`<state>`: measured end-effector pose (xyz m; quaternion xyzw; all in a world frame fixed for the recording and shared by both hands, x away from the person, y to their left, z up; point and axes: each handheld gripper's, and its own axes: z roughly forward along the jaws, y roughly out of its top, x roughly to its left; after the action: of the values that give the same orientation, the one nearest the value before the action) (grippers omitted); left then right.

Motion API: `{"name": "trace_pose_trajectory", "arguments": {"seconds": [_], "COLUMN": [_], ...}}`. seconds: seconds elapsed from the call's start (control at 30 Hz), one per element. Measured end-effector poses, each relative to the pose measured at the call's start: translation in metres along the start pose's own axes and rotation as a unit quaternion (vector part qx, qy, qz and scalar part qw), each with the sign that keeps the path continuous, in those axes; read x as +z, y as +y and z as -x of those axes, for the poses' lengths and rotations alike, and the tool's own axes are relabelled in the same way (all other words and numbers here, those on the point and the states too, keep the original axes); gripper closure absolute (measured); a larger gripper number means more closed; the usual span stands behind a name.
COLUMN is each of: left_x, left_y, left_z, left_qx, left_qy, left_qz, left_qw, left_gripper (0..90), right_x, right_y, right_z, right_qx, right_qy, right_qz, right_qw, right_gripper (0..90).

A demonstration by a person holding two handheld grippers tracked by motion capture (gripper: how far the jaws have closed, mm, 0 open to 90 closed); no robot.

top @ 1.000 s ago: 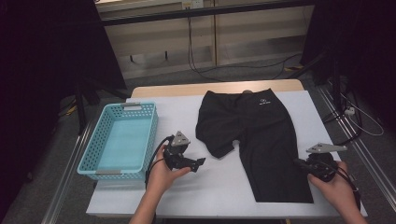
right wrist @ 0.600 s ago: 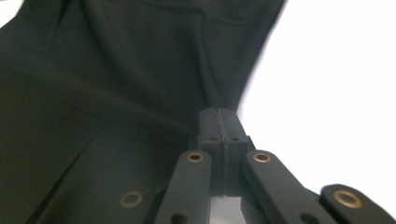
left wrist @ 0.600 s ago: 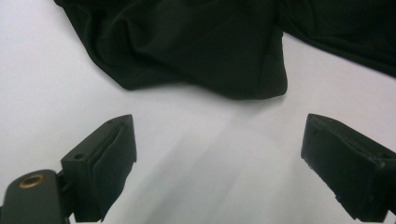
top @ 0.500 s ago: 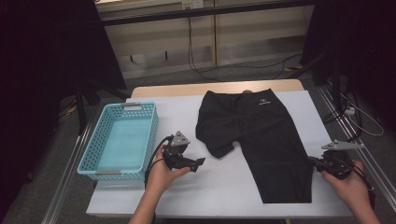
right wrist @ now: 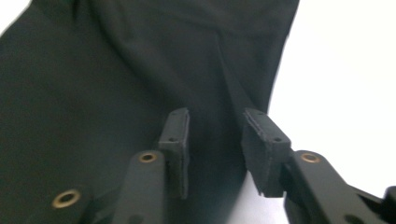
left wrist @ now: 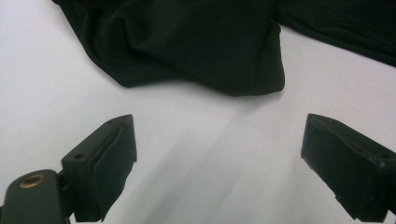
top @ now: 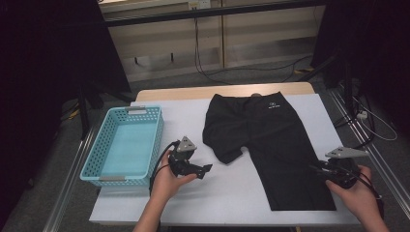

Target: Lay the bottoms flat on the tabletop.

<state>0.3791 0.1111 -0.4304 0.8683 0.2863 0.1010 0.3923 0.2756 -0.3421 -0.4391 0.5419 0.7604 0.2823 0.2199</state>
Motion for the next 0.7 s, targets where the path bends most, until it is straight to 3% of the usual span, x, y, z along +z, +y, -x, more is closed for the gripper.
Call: {"name": "trace_pose_trajectory", "arguments": {"seconds": [0.13, 0.23, 0.3, 0.47, 0.53, 0.57, 0.6, 0.7], "left_x": [0.0, 0.0, 0.0, -0.002, -0.003, -0.003, -0.003, -0.003], "left_y": [0.001, 0.001, 0.001, 0.001, 0.001, 0.001, 0.001, 0.001], "left_z": [0.0, 0.0, 0.0, 0.0, -0.001, -0.002, -0.002, -0.003], "left_qx": [-0.001, -0.001, 0.0, 0.0, -0.002, -0.002, -0.003, -0.003], "left_qy": [0.001, 0.001, 0.001, 0.002, 0.003, 0.003, 0.003, 0.003], "left_qz": [0.003, 0.003, 0.003, 0.004, 0.005, 0.005, 0.006, 0.006], "left_qw": [1.0, 1.0, 1.0, 1.0, 1.0, 1.0, 1.0, 1.0], "left_gripper": [10.5, 10.5, 10.5, 10.6, 10.6, 10.6, 10.6, 10.6], "right_x": [-0.002, -0.004, -0.006, -0.01, -0.011, -0.011, -0.011, -0.008], "right_y": [-0.007, -0.012, -0.012, -0.014, -0.013, -0.012, -0.01, -0.003], "right_z": [0.007, 0.01, 0.011, 0.017, 0.016, 0.015, 0.012, -0.001], "right_qx": [0.013, 0.029, 0.028, 0.028, 0.024, 0.018, 0.015, 0.001], "right_qy": [-0.003, 0.024, 0.026, 0.021, 0.018, 0.013, 0.011, 0.032], "right_qz": [-0.018, -0.02, -0.028, -0.034, -0.036, -0.03, -0.024, -0.008], "right_qw": [0.9997, 0.9991, 0.9989, 0.9988, 0.9989, 0.9993, 0.9995, 0.9995], "right_gripper": [66.7, 81.3, 90.0, 90.0, 84.4, 73.8, 70.6, 61.6]}}
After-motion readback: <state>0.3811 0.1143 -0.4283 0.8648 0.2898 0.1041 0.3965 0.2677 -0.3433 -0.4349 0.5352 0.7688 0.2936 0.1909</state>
